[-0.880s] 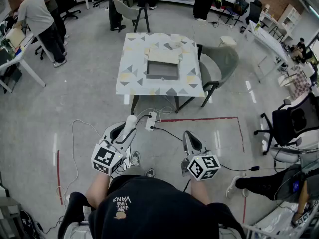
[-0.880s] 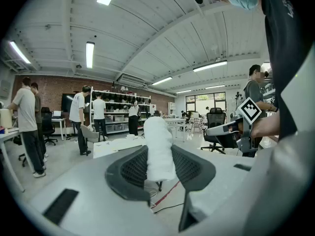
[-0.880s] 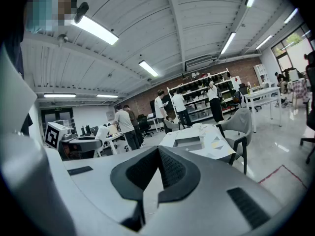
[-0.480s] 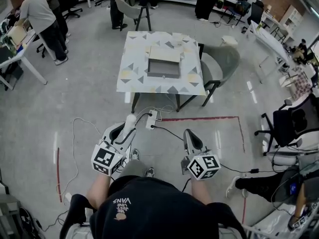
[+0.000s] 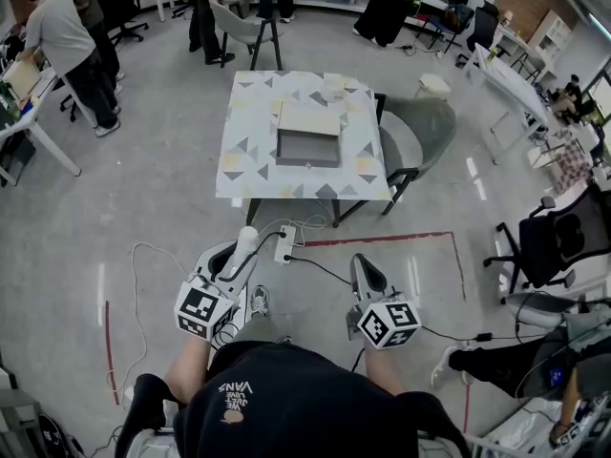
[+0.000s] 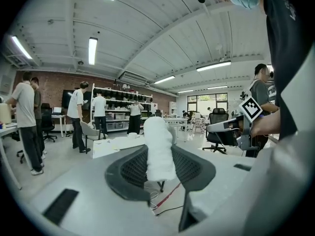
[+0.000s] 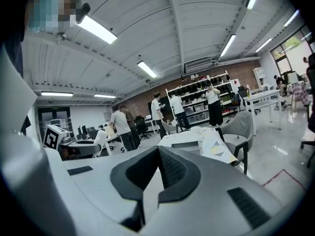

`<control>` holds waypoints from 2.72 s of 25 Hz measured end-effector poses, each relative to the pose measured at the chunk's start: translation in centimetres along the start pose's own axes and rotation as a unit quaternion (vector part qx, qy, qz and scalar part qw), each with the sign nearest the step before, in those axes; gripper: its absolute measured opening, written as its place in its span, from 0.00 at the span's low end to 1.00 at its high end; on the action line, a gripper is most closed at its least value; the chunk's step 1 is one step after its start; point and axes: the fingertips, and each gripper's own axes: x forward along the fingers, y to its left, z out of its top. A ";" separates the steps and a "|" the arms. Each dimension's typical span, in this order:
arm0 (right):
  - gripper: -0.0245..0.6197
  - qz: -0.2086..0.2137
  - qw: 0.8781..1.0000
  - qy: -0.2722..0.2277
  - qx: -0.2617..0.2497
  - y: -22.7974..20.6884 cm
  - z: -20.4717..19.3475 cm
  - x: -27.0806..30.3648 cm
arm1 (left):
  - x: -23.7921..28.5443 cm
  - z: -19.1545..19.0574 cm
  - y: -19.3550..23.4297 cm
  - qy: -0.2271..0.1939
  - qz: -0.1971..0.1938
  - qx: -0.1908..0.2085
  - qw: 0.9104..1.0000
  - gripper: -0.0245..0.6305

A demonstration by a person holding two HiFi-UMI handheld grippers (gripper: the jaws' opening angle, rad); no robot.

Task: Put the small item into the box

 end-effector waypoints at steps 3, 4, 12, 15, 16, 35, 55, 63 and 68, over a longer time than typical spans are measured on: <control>0.04 -0.012 1.000 -0.004 0.000 -1.0 1.1 2.6 | 2.2 0.3 2.3 0.003 -0.009 0.001 1.000 0.26; 0.04 -0.016 1.000 -0.007 0.001 -1.3 1.4 3.5 | 2.9 0.4 3.2 0.002 -0.011 0.001 1.000 0.26; 0.04 -0.051 0.998 -0.017 0.012 -2.3 3.5 10.4 | 7.9 1.5 9.8 0.011 -0.043 0.009 0.999 0.26; 0.04 -0.063 0.998 -0.017 0.015 -2.3 3.9 12.4 | 9.3 1.8 11.8 0.016 -0.057 0.013 0.998 0.26; 0.04 -0.066 0.998 -0.017 0.016 -2.2 4.0 12.9 | 9.7 1.8 12.3 0.017 -0.062 0.014 0.998 0.26; 0.04 -0.065 0.997 0.013 0.031 -7.6 4.8 20.8 | 20.2 0.1 16.3 0.061 -0.084 0.015 0.995 0.26; 0.04 -0.038 0.997 0.054 0.047 -18.7 5.4 24.8 | 39.4 -3.1 17.4 0.150 -0.088 0.077 0.982 0.26; 0.04 -0.047 0.995 0.062 0.065 -22.3 4.7 25.3 | 45.6 -6.9 17.3 0.228 -0.128 0.139 0.955 0.26; 0.04 -0.055 0.993 0.071 0.077 -24.3 3.9 25.4 | 48.3 -9.2 17.3 0.280 -0.144 0.166 0.934 0.26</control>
